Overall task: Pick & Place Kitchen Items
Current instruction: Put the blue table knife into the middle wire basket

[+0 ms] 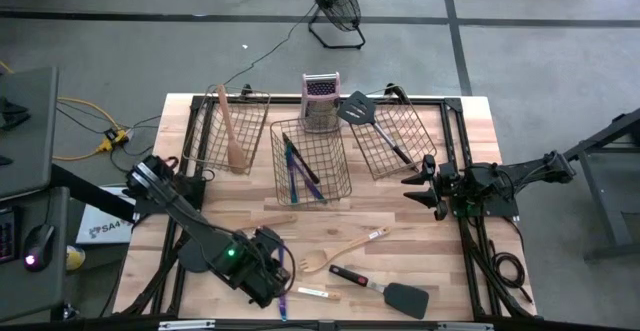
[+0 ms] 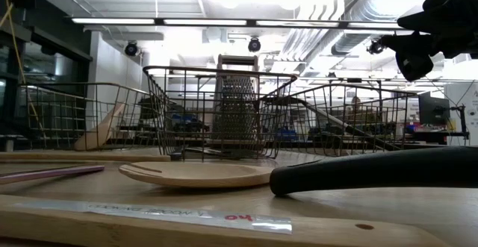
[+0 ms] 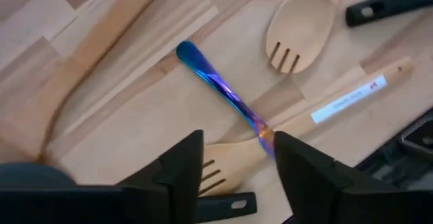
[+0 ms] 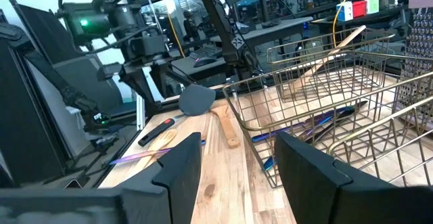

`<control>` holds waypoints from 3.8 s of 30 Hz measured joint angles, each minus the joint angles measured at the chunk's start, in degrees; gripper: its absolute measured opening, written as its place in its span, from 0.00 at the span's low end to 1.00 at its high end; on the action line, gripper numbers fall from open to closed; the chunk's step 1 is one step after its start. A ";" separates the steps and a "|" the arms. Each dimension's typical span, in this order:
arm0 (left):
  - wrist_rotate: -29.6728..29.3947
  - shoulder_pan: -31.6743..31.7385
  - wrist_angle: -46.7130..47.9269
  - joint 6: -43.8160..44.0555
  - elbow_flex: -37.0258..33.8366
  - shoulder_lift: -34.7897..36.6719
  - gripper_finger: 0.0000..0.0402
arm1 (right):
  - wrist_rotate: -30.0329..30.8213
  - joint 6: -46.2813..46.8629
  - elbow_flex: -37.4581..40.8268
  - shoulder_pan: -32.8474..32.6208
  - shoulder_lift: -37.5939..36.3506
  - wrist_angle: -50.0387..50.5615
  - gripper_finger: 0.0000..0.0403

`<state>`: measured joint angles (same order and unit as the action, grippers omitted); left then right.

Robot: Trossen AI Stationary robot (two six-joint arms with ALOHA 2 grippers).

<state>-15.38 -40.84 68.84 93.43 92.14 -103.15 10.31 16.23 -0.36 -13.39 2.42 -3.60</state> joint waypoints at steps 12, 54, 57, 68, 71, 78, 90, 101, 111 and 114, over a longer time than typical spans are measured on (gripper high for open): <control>1.09 -0.06 -2.11 8.98 0.00 -5.57 0.52 | 0.00 0.00 0.01 0.00 0.00 0.00 0.45; 15.59 7.90 -9.75 27.07 -0.15 -17.85 0.52 | 0.00 0.00 0.00 0.00 1.27 0.13 0.45; 16.91 8.26 -11.62 27.10 0.09 -18.66 0.52 | 0.02 -0.01 0.00 0.01 1.32 0.05 0.45; 19.76 8.66 -12.55 26.90 0.15 -19.48 0.46 | 0.01 0.00 0.00 0.00 1.76 0.09 0.45; 20.04 8.66 -12.78 26.90 0.13 -19.53 0.38 | 0.02 0.00 0.00 0.00 1.77 0.11 0.45; 20.72 8.68 -13.27 26.71 0.13 -19.62 0.19 | 0.01 -0.01 0.00 0.00 1.77 0.10 0.45; 22.60 8.64 -12.28 22.03 0.09 -19.66 0.06 | 0.02 0.00 0.00 0.00 1.77 0.11 0.45; 22.68 8.57 -11.11 18.66 0.89 -19.81 0.06 | 0.02 -0.01 0.01 0.00 1.77 0.11 0.45; 22.60 8.44 -5.83 16.37 4.26 -20.09 0.06 | 0.02 0.00 0.00 0.00 1.77 0.11 0.45; 22.42 8.48 -5.20 16.24 5.29 -20.09 0.06 | 0.02 0.00 0.00 0.00 1.77 0.11 0.45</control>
<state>7.04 -32.36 63.64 109.67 97.43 -123.24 10.33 16.23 -0.36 -13.39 4.19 -3.49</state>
